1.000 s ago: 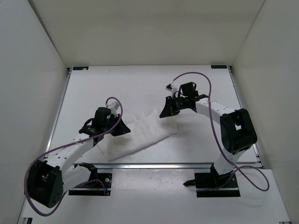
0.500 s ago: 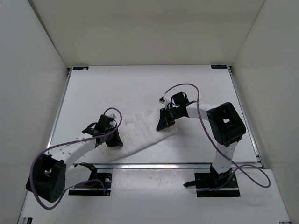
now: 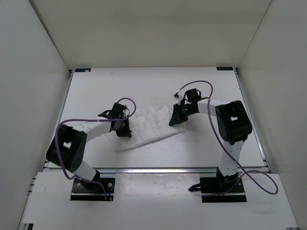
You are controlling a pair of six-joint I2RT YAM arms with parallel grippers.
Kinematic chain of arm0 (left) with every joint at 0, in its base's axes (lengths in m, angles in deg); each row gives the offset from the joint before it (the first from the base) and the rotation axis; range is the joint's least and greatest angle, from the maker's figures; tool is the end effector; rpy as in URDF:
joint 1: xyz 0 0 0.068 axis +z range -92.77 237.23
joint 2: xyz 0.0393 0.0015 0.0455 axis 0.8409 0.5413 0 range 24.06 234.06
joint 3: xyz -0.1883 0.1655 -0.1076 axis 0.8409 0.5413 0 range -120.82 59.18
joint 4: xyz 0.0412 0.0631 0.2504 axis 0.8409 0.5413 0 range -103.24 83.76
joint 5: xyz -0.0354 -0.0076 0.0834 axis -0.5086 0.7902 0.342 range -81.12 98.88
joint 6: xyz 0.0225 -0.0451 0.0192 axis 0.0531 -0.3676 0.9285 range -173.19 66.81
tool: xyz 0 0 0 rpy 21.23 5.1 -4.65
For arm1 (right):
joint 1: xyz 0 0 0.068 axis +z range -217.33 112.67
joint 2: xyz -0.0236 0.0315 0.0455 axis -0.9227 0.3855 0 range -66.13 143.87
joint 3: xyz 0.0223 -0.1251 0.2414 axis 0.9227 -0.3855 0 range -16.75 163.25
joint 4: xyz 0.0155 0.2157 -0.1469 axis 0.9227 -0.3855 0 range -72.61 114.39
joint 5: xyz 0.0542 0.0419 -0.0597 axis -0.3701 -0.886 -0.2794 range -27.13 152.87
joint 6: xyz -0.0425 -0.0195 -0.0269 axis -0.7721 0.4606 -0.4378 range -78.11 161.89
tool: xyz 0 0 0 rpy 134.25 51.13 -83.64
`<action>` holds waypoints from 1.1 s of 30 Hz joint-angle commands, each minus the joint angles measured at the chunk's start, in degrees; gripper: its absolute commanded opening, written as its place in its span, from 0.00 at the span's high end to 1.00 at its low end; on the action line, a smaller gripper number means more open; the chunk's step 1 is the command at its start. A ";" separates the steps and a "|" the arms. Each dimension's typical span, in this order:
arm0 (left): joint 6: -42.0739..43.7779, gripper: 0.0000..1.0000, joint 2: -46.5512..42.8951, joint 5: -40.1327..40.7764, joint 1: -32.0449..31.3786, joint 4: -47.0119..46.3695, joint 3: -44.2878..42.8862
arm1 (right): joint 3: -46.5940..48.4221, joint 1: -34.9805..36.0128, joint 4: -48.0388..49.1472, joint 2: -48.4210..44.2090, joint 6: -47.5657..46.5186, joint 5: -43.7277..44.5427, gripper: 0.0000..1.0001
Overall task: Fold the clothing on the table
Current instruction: Fold the skirt
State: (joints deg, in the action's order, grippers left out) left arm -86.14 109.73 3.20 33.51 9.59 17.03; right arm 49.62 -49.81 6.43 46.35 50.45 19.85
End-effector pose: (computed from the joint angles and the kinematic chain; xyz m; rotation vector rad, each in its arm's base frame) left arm 0.2394 -0.1090 0.1513 -0.1961 2.7907 -0.4002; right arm 0.3528 0.1369 0.1325 -0.4460 2.6185 1.1530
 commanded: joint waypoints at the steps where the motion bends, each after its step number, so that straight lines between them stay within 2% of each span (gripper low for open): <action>1: 3.85 1.00 5.55 -0.04 -0.88 -2.00 -4.94 | 1.04 -2.13 0.28 0.81 -1.35 4.70 1.00; 5: 4.56 1.00 12.22 -0.92 -2.02 -2.18 -11.80 | 3.32 -6.52 0.21 0.10 0.40 3.57 1.00; 7: 4.65 1.00 14.25 -1.53 -1.68 -2.62 -14.00 | 5.17 -8.28 0.29 -0.16 1.81 1.90 0.95; 10: 4.65 1.00 15.31 -1.71 -0.71 -2.00 -16.37 | 10.26 -9.43 -2.34 -1.04 1.55 4.77 0.71; 12: 5.52 1.00 15.58 -1.28 -0.10 -1.30 -17.00 | 13.68 -9.08 -5.49 -1.48 0.51 7.50 0.50; 17: 6.76 1.00 15.76 -2.94 1.23 -1.38 -19.19 | 14.85 -9.08 -10.34 -1.66 -0.56 13.39 0.28; 23: 7.20 1.00 17.42 -3.29 0.70 -0.77 -20.60 | 10.72 -10.40 -12.37 -2.71 -0.56 16.74 0.23; 29: 7.02 1.00 19.36 -3.91 0.44 -1.39 -19.64 | 4.39 -10.75 -9.82 -8.59 0.84 19.90 0.17; 33: 7.02 1.00 19.62 -4.17 0.78 -1.74 -19.20 | 3.07 -9.52 -9.99 -7.99 1.02 21.92 0.16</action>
State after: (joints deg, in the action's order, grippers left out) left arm -79.65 128.09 -0.47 34.51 7.63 -2.45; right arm 53.36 -59.93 -3.78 39.64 50.97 38.66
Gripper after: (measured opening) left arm 0.019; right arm 0.836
